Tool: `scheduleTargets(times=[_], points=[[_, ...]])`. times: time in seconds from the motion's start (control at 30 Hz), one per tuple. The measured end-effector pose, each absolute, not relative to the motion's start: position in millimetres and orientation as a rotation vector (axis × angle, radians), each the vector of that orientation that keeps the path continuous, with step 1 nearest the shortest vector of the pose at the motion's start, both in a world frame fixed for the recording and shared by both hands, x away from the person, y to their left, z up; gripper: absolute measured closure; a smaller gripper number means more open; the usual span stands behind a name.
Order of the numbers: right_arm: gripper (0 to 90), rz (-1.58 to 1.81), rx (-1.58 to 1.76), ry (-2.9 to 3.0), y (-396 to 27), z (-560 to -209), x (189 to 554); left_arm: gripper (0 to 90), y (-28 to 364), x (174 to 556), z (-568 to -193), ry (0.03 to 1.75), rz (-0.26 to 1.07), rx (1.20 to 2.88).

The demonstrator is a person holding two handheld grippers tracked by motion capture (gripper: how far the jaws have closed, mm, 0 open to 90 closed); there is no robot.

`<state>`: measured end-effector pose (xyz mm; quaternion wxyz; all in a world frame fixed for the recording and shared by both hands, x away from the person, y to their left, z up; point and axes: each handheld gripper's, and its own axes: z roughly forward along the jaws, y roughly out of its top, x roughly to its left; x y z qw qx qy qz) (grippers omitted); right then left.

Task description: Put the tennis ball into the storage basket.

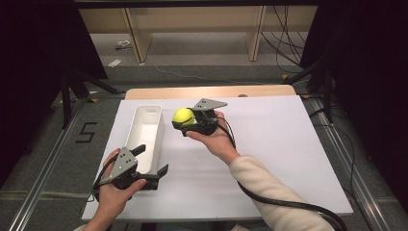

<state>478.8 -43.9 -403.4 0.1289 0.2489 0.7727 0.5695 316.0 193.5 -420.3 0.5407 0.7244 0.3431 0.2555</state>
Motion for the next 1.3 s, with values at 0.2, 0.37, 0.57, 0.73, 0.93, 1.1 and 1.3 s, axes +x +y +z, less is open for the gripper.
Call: scheduleTargets(times=[0.2, 0.37, 0.57, 0.73, 0.93, 1.1, 1.3], points=[[26.3, 1.654, 0.726, 2.253, -43, -403, 479, 0.0, 193, 316, -420, 0.814, 0.607, 1.723], [26.3, 1.658, 0.721, 2.248, -41, -402, 479, 0.0, 193, 316, -420, 0.816, 0.607, 1.722], [26.3, 1.652, 0.719, 2.261, -39, -402, 479, 0.0, 193, 316, -420, 0.815, 0.607, 1.722], [26.3, 1.658, 0.711, 2.259, -37, -403, 480, 0.0, 193, 316, -420, 0.815, 0.607, 1.722], [26.3, 1.654, 0.707, 2.262, -35, -402, 481, 0.0, 193, 316, -420, 0.815, 0.607, 1.721], [26.3, 1.657, 0.708, 2.266, -33, -402, 481, 0.0, 193, 316, -420, 0.817, 0.607, 1.720], [26.3, 1.658, 0.698, 2.271, -29, -402, 480, 0.0, 193, 316, -420, 0.817, 0.608, 1.719]])
